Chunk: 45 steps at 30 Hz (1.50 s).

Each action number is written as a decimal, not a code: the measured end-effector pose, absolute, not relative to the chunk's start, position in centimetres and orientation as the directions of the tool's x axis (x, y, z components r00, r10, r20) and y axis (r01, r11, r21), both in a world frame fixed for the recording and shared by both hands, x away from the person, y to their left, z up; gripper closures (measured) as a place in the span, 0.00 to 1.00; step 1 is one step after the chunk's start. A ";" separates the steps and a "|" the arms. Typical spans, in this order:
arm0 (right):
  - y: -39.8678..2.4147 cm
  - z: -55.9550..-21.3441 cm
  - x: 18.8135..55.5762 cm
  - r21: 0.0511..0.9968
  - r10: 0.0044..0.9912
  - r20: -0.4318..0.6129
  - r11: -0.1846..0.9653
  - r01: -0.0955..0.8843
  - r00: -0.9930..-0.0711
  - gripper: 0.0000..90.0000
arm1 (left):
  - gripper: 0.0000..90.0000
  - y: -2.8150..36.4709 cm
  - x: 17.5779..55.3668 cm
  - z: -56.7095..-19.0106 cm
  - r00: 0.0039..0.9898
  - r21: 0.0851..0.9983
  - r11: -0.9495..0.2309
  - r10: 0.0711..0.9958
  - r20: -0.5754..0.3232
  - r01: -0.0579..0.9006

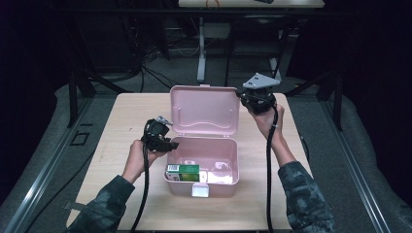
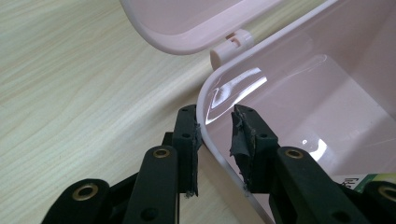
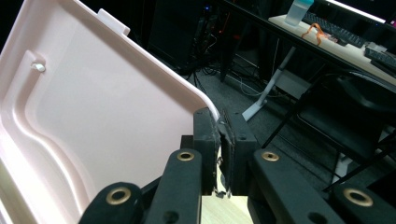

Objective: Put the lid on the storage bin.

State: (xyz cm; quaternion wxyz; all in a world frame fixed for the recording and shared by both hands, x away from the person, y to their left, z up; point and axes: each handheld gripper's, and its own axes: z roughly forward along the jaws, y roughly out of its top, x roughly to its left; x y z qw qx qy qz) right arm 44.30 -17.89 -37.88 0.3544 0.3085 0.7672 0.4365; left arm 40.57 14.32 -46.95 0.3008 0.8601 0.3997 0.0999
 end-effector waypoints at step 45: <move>-18.0 -36.2 38.9 0.869 0.726 -0.365 0.491 0.067 -0.583 0.95 | 0.79 13.9 40.2 -47.3 0.642 0.619 -0.483 0.765 -0.044 0.619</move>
